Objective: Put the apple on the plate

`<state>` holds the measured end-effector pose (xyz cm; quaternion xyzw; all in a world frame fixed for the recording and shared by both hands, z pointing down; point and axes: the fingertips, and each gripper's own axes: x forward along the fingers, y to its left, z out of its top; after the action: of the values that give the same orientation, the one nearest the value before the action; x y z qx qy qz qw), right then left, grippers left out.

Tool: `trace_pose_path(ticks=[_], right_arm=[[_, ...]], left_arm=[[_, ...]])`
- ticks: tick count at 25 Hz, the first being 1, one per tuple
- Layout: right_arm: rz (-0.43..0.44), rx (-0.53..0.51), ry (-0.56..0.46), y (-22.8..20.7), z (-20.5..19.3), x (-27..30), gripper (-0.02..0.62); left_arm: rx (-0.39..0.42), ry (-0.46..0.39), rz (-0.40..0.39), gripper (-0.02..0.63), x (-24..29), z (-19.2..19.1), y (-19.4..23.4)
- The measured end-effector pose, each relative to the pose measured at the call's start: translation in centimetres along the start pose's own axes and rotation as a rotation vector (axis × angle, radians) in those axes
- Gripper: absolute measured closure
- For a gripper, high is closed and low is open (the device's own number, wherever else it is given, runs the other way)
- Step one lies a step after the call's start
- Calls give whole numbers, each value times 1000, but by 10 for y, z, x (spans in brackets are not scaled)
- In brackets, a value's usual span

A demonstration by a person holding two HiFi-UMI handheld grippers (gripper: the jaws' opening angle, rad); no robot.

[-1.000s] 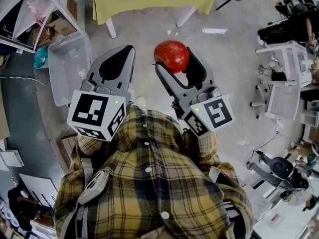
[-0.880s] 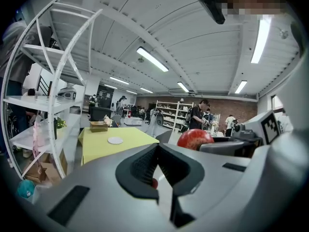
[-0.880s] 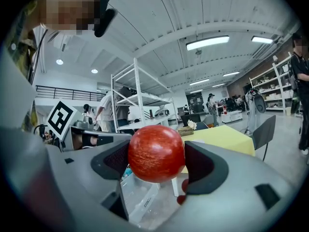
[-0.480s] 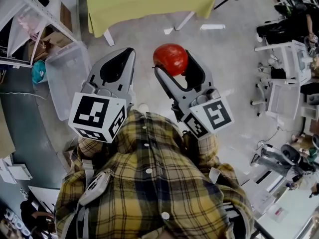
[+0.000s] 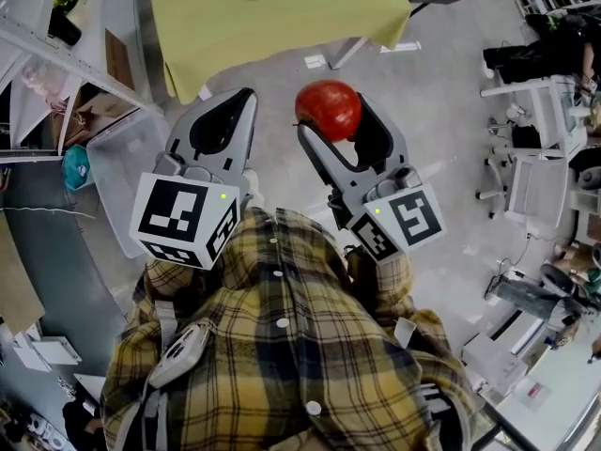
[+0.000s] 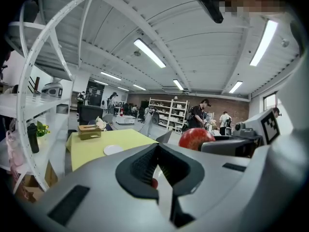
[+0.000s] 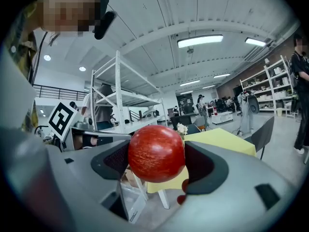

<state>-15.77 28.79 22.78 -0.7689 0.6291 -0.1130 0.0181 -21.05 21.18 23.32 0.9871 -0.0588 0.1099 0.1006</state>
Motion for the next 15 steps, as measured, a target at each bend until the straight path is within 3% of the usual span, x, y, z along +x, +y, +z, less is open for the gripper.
trace_pose_path(ticks=[15], right_arm=[[-71,39,32,-35,-2,69,251]], left_arm=[[-26,47,-40,601,53,1,62]])
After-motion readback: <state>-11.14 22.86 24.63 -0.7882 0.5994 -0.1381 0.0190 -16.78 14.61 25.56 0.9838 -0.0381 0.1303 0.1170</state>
